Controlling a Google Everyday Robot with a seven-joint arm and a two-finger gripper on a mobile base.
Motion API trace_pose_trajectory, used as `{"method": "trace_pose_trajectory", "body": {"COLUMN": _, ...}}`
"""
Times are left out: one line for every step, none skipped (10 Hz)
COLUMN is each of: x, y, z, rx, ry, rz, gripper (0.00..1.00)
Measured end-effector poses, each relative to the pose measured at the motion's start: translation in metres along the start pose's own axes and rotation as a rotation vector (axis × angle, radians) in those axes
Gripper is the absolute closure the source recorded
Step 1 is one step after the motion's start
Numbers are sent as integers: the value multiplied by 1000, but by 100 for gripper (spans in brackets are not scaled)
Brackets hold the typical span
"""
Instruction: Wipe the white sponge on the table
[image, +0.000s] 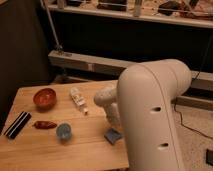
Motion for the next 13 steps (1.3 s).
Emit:
{"method": "trace_pose_trajectory", "body": {"x": -17, "y": 5, "z": -6, "rx": -11, "ry": -11, "rz": 0, "gripper": 92}}
{"method": "trace_pose_trajectory", "body": {"x": -38, "y": 20, "z": -12, "rx": -25, "ry": -21, "rz": -17, "gripper": 92}}
{"method": "trace_pose_trajectory", "body": {"x": -51, "y": 37, "z": -14, "rx": -38, "ry": -26, "rz": -36, "gripper": 92}}
{"method": "trace_pose_trajectory", "body": {"x": -60, "y": 53, "z": -13, "rx": -48, "ry": -27, "rz": -53, "gripper": 92}}
{"method": "trace_pose_trajectory", "body": {"x": -66, "y": 69, "z": -13, "rx": -56, "ry": -31, "rz": -72, "gripper": 92}}
{"method": "trace_pose_trajectory", "body": {"x": -72, "y": 93, "z": -14, "rx": -70, "ry": -34, "rz": -104, "gripper": 92}}
{"method": "trace_pose_trajectory", "body": {"x": -74, "y": 112, "z": -18, "rx": -83, "ry": -39, "rz": -133, "gripper": 92}}
{"method": "trace_pose_trajectory", "body": {"x": -74, "y": 125, "z": -23, "rx": -93, "ry": -46, "rz": -153, "gripper": 92}}
{"method": "trace_pose_trajectory", "body": {"x": -70, "y": 144, "z": -32, "rx": -105, "ry": -59, "rz": -189, "gripper": 92}}
{"method": "trace_pose_trajectory", "body": {"x": -65, "y": 157, "z": -38, "rx": -113, "ry": -70, "rz": -218, "gripper": 92}}
{"method": "trace_pose_trajectory", "body": {"x": -58, "y": 166, "z": -43, "rx": -116, "ry": -79, "rz": -244, "gripper": 92}}
{"method": "trace_pose_trajectory", "body": {"x": -48, "y": 176, "z": -51, "rx": -124, "ry": -91, "rz": -271, "gripper": 92}}
{"method": "trace_pose_trajectory", "body": {"x": -41, "y": 181, "z": -56, "rx": -131, "ry": -98, "rz": -283, "gripper": 92}}
